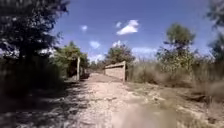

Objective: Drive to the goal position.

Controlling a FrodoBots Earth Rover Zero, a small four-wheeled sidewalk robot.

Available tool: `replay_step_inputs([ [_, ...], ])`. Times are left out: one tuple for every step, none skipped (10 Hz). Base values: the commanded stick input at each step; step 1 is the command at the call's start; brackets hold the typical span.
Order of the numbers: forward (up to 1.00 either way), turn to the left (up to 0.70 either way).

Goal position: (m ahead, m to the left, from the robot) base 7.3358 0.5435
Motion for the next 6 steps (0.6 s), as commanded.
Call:
replay_step_inputs([
  [0.70,0.00],
  [0.70,0.00],
  [0.70,0.00],
  [0.70,0.00],
  [0.70,0.00],
  [0.70,0.00],
])
